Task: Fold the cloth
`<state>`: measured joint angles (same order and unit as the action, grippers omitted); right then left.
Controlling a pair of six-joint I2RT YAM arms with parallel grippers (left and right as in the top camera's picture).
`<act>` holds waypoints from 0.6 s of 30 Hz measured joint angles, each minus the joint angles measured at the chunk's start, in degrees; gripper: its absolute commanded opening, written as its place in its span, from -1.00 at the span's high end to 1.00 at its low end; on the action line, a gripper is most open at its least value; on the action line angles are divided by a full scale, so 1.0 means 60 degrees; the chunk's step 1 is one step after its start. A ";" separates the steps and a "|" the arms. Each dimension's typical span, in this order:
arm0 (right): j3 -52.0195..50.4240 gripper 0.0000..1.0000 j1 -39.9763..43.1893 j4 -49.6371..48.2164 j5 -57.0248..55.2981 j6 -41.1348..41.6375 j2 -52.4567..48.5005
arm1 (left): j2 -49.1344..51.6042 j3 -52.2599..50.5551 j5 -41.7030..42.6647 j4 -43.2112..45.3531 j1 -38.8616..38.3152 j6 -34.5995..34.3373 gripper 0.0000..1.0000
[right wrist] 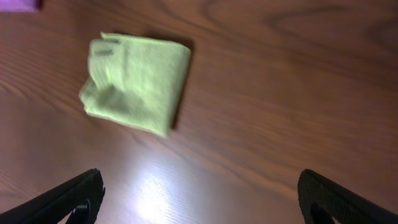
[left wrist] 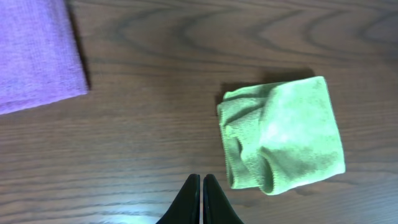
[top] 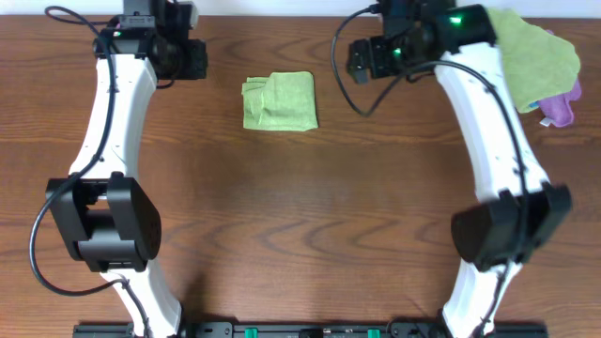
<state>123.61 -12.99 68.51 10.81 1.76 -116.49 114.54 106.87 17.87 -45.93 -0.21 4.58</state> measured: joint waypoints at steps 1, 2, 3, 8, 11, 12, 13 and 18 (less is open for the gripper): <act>0.0004 -0.99 0.0000 0.0277 -0.0310 -0.0175 0.0321 | 0.0000 0.0000 0.0004 -0.0018 -0.0051 0.0000 0.88; 0.0004 -0.98 0.0000 0.0455 -0.0488 -0.0262 0.0488 | 0.0004 -0.0004 0.0007 -0.0018 -0.0091 0.0000 0.88; 0.0004 -0.98 0.0000 0.0685 -0.0732 -0.0382 0.0721 | 0.0000 -0.0022 0.0011 -0.0015 -0.0146 0.0000 0.88; 0.0004 -0.98 0.0025 0.1537 -0.1599 -0.0783 0.1945 | 0.0000 -0.0601 0.0040 0.0007 -0.0484 -0.0011 0.88; -0.0015 -0.99 0.0117 0.1719 -0.1843 -0.0903 0.2874 | 0.0004 -0.1202 0.0036 0.0066 -0.0769 -0.0018 0.88; -0.0087 -0.98 0.0146 0.1756 -0.1974 -0.0925 0.3242 | 0.0004 -0.1392 0.0033 0.0138 -0.0871 -0.0047 0.88; -0.0215 -0.98 0.0168 0.1807 -0.2120 -0.0936 0.3676 | 0.0004 -0.1537 0.0029 0.0204 -0.0936 -0.0080 0.88; -0.1916 -0.98 0.0186 0.1541 -0.2922 -0.0991 0.6400 | 0.0011 -0.1982 0.0000 0.0229 -0.1045 -0.0273 0.88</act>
<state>112.12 -11.88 77.76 -6.72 -4.19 -78.08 114.61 94.98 17.87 -44.56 -6.48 2.94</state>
